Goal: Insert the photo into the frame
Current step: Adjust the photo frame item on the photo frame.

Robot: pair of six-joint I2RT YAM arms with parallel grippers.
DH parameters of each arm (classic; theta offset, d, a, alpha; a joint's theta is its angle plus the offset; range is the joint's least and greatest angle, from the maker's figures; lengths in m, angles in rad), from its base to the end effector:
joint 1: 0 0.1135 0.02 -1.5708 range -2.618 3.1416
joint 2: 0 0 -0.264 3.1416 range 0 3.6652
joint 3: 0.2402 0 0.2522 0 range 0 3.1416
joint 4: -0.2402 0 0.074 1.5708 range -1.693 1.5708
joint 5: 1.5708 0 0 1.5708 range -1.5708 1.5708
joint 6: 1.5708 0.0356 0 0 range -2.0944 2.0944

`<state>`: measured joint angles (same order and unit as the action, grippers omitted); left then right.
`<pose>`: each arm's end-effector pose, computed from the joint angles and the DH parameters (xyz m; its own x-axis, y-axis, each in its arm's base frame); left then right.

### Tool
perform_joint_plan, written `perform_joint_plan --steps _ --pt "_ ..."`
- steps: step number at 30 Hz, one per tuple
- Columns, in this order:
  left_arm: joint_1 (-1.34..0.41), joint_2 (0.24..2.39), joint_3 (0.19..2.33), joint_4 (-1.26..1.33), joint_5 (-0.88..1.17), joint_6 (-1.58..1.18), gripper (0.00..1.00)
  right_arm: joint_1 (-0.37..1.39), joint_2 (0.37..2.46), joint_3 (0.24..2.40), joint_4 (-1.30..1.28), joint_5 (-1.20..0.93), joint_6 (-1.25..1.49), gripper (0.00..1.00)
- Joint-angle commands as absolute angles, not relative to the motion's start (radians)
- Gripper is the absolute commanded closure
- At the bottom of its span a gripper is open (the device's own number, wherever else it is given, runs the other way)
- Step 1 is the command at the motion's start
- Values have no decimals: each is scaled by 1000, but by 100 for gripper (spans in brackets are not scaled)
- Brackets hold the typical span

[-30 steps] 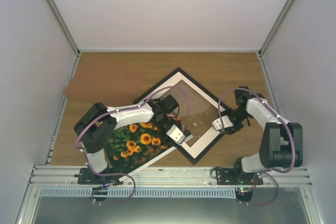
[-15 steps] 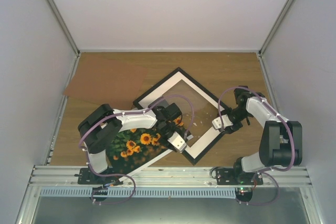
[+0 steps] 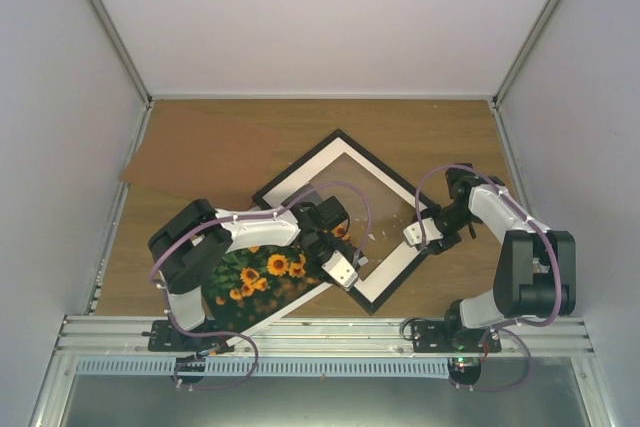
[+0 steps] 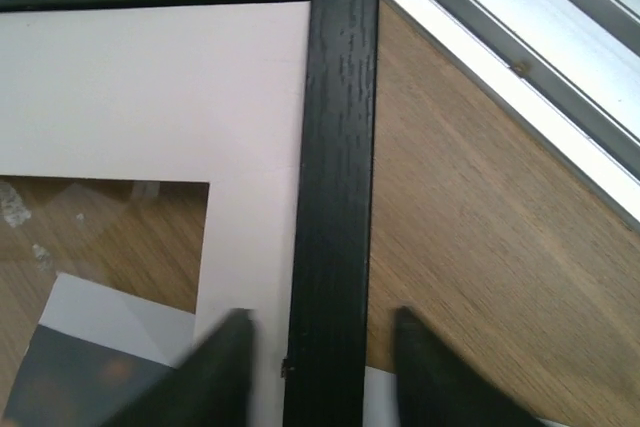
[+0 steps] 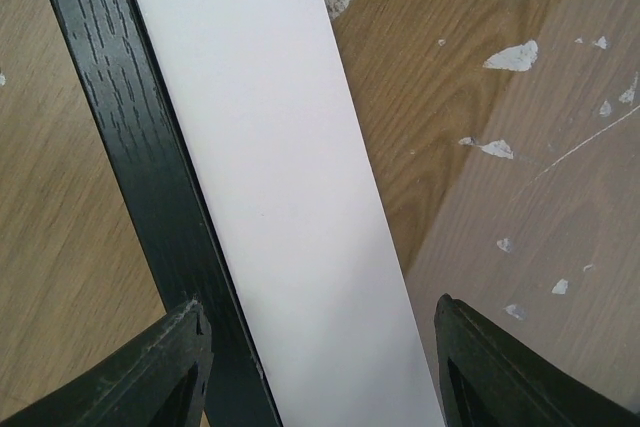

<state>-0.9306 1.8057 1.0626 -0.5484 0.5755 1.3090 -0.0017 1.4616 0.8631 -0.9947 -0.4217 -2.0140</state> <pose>0.1822 -0.2771 0.1489 0.5878 0.5673 -0.5767 0.7520 -0.6461 0.1309 0.2251 0.0142 0.1810 0.4190 -0.8250 -0.3793 -0.9078 -0.3897 -0.1552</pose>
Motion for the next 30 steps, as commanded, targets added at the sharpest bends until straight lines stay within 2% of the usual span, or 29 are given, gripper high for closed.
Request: perform_joint_plan --steps 1,3,5,15,23,30 --pt "-916 1748 1066 -526 561 1272 42 0 1452 851 -996 -448 -2201 38" --pt "-886 1711 1064 -548 571 1289 36 0 1447 853 -996 -450 -2198 37" --pt "-848 1679 1061 -581 579 1312 34 0 1440 854 -998 -453 -2195 36" --pt "-719 1709 1058 -688 534 1438 41 -2 1409 850 -1005 -466 -2172 29" --pt "-692 1755 1071 -703 510 1483 46 -5 1402 861 -1012 -474 -2151 23" --pt "-629 1757 1056 -667 488 1472 45 -18 1401 900 -1045 -500 -2117 21"
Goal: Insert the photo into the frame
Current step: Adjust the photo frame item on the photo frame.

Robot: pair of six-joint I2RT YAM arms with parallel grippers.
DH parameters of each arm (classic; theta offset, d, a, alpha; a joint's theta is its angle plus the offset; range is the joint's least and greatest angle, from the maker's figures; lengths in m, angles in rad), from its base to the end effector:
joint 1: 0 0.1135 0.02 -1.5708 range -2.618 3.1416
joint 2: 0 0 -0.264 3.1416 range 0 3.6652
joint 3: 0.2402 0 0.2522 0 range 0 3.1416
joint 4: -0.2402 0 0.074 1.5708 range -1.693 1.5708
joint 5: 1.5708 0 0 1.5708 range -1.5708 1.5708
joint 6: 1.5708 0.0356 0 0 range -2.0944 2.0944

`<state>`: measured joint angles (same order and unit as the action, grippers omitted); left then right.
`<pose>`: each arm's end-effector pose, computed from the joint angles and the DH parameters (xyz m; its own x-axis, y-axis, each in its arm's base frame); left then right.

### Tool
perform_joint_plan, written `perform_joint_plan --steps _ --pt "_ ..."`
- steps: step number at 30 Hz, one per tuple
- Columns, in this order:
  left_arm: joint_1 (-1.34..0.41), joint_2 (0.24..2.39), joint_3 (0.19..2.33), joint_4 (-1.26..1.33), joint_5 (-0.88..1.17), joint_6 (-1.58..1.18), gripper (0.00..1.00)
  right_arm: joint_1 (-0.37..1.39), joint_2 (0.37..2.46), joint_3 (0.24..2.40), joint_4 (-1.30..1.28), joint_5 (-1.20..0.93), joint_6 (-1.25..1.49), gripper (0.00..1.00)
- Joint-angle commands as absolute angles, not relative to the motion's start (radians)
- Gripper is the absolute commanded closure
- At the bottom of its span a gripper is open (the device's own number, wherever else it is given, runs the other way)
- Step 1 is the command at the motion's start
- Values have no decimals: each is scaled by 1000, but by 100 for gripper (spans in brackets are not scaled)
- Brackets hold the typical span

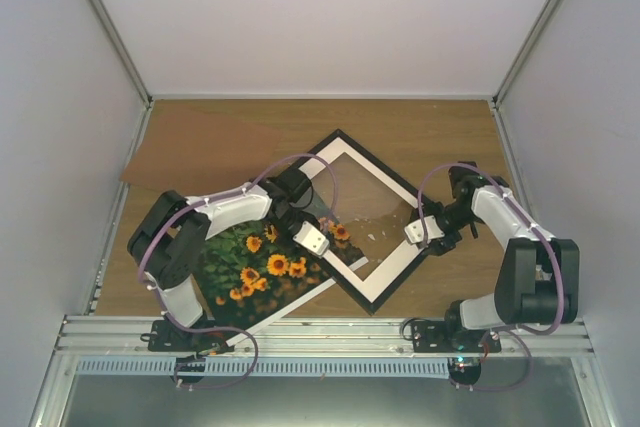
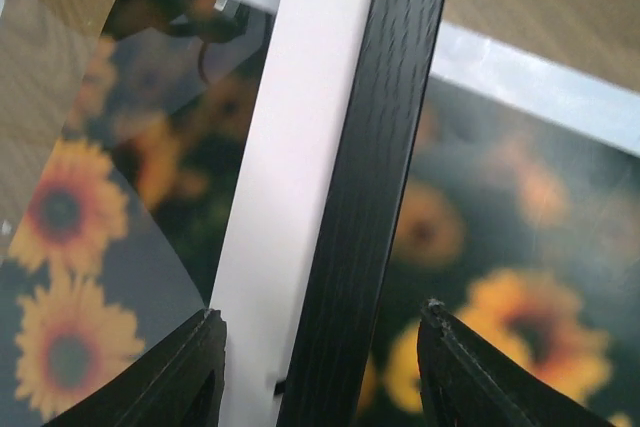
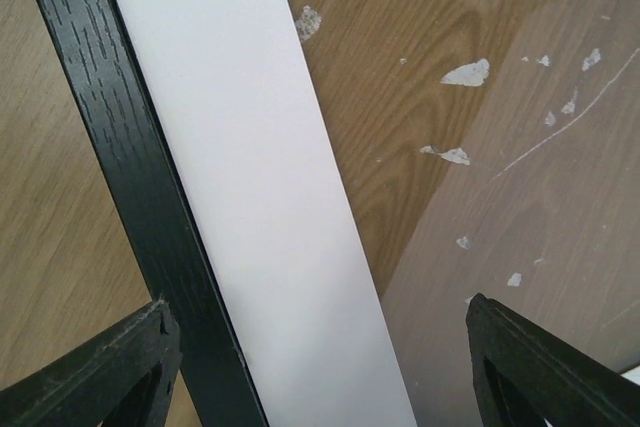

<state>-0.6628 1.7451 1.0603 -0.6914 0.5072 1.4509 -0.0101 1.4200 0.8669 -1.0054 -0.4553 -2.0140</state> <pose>0.2367 -0.2067 0.1619 0.5150 0.6989 -0.4963 0.8410 -0.5239 0.1350 0.2217 0.0134 0.1909 0.4255 -0.8157 -0.3919 -0.9048 -0.3760 -0.1997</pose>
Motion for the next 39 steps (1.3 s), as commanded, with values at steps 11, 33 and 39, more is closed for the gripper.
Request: perform_joint_plan --steps 11,33,39 --pt "-595 1776 1080 -709 492 1524 55 -18 1403 906 -1044 -500 -2097 21" --pt "-615 1748 1045 -698 499 1553 75 -20 1516 1010 -1073 -534 -1926 22" --pt "-622 1742 1053 -697 503 1559 63 -20 1524 1020 -1074 -542 -1922 22"
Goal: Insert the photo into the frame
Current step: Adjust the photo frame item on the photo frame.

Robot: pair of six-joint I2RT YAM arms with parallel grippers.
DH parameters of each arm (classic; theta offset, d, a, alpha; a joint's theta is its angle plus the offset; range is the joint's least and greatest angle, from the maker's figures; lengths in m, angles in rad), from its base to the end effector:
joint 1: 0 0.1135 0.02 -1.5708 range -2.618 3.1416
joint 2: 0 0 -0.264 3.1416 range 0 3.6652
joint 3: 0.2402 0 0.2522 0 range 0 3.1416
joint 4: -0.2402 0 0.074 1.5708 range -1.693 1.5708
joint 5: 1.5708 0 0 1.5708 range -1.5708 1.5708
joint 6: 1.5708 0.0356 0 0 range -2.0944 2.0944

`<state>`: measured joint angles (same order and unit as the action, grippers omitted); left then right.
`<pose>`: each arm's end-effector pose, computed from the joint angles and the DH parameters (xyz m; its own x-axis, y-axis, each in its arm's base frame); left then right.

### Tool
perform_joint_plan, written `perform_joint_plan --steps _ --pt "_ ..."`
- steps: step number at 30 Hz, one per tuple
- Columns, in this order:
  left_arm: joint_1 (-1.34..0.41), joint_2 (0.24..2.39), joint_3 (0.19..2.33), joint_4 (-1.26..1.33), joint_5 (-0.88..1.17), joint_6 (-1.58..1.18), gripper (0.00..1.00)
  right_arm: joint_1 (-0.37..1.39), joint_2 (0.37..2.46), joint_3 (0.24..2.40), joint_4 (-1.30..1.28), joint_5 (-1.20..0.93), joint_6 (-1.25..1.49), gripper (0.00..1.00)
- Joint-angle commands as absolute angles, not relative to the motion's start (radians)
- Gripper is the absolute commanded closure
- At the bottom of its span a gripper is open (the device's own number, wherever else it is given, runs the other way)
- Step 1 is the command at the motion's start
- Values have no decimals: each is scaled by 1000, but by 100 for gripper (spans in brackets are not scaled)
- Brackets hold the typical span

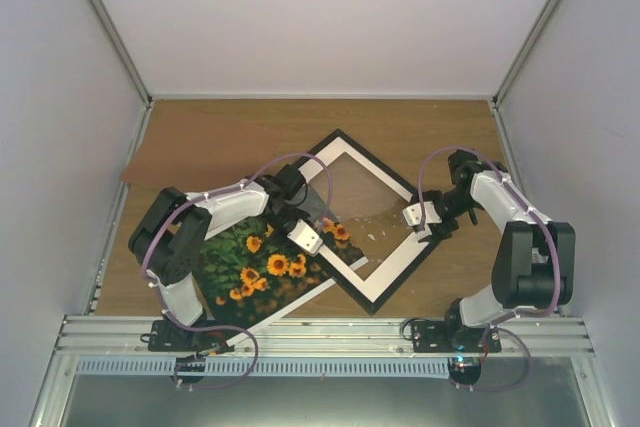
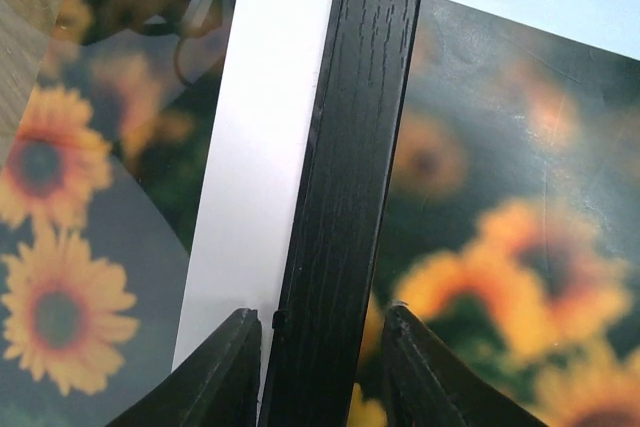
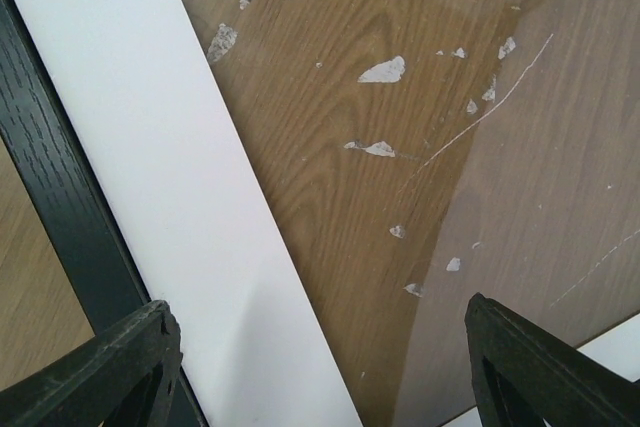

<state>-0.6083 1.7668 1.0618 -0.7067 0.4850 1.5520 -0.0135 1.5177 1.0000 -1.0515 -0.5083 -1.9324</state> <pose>0.2478 -0.1928 0.1552 0.5509 0.6942 -0.4632 0.8207 -0.5513 0.1498 0.2489 0.0140 0.2029 0.3434 -0.8218 -0.4546 -0.9391 -0.2964 -0.1737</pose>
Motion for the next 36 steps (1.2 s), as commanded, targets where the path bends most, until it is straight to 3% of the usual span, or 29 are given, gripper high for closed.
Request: perform_joint_plan --steps 1,5,16,18,22,24,30,36 --pt "-626 1741 1054 -701 502 1561 63 -20 1525 1020 -1074 -543 -1922 22" --pt "-637 1746 1051 -713 503 1571 68 -20 1526 1022 -1075 -545 -1921 22" --pt "-630 1729 1031 -703 499 1588 98 -20 1526 1032 -1075 -544 -1896 22" --pt "-626 1723 1031 -700 490 1581 91 -21 1528 1041 -1078 -551 -1885 22" --pt "-590 1689 1068 -703 524 1522 48 -26 1538 1105 -1111 -594 -1840 22" --pt "-566 1648 1080 -705 555 1494 39 -30 1543 1147 -1145 -629 -1805 22" --pt "-506 1562 1046 -734 553 1422 37 -32 1562 1224 -1143 -722 -1611 22" --pt "-420 1522 1009 -642 489 1275 38 -49 1696 1345 -1006 -739 -1174 24"
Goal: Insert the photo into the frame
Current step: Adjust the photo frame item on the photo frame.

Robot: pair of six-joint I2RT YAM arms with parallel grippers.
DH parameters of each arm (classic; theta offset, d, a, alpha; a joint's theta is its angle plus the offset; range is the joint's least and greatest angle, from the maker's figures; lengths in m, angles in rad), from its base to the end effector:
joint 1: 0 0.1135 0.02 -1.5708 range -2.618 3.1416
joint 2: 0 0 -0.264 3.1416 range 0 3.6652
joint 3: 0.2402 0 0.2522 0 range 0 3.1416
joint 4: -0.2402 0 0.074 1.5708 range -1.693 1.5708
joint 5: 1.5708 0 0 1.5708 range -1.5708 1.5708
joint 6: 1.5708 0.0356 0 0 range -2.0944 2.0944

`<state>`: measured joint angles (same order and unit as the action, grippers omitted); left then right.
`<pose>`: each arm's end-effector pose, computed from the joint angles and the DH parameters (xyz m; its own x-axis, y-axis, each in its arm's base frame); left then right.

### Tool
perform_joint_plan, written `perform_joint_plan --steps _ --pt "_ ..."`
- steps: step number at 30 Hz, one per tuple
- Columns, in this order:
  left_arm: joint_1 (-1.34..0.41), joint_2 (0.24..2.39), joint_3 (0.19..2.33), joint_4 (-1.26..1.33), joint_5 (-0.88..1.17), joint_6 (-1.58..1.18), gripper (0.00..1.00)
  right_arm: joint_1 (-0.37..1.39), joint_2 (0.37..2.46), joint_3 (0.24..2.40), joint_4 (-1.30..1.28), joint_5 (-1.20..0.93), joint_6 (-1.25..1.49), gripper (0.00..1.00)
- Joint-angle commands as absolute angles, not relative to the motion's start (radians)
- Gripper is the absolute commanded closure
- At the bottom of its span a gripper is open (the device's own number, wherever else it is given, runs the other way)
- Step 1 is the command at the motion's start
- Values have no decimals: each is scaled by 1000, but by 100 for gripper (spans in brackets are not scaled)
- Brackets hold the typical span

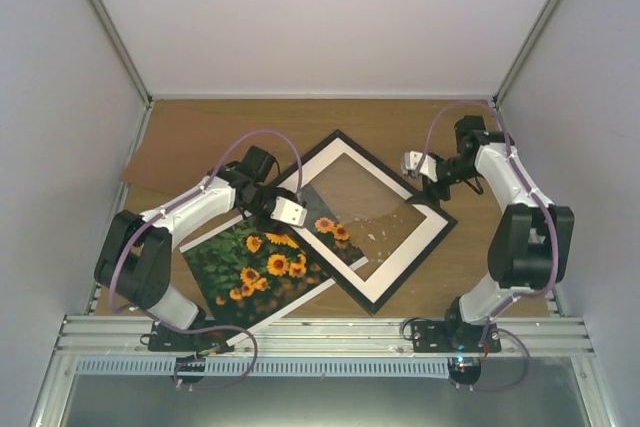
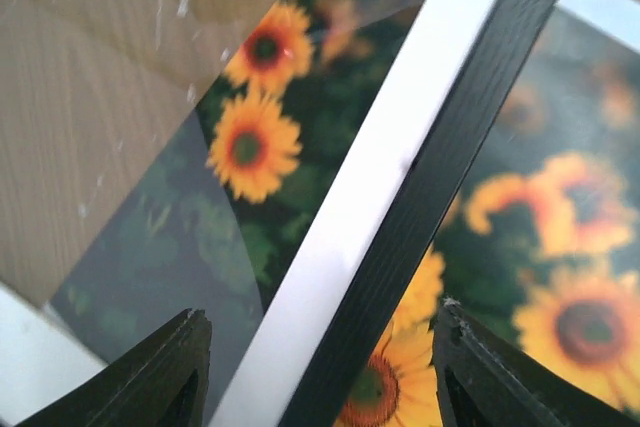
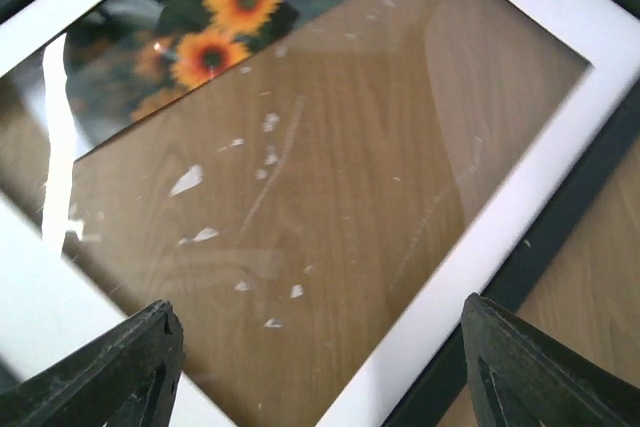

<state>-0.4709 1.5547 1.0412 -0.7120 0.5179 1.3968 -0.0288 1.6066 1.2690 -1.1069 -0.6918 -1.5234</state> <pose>0.2541 -0.1491 0.2107 0.3902 0.7616 -0.5174 0.9200 -0.2996 0.2527 0.2938 0.0143 0.2522 0.0111 -0.7699 -0.6381 -0.9933 0.0651 -0.0958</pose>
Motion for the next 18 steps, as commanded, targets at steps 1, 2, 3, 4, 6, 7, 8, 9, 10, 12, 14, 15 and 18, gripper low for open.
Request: perform_joint_plan --steps 1,2,3,4,6,7,8,9,10,12,14,15,18 --pt "-410 1518 1007 -623 481 1247 38 -49 1722 1369 -970 -719 -1084 26" --pt "-395 1517 1007 -606 478 1213 38 -49 1750 1403 -934 -695 -955 27" --pt "-373 1518 1010 -585 475 1175 38 -49 1780 1433 -906 -672 -867 29" --pt "-358 1519 1012 -565 474 1131 38 -49 1810 1461 -881 -641 -795 31" --pt "-324 1527 1014 -531 474 1058 38 -49 1856 1499 -850 -608 -678 33" --pt "-309 1528 1015 -522 475 1030 38 -49 1872 1505 -835 -591 -638 34" --pt "-297 1529 1015 -520 477 1017 38 -48 1882 1505 -822 -579 -611 34" --pt "-291 1531 1012 -522 475 1015 38 -48 1889 1501 -811 -563 -593 34" --pt "-287 1531 1005 -521 467 1017 38 -47 1896 1493 -806 -551 -584 35" --pt "-280 1528 983 -502 443 1014 39 -47 1909 1477 -792 -528 -569 35" --pt "-263 1531 960 -480 428 999 39 -46 1920 1469 -784 -520 -555 35" --pt "-254 1535 954 -473 421 988 39 -45 1925 1469 -780 -521 -550 35" --pt "-232 1547 933 -451 380 964 38 -44 1943 1473 -776 -530 -531 34"
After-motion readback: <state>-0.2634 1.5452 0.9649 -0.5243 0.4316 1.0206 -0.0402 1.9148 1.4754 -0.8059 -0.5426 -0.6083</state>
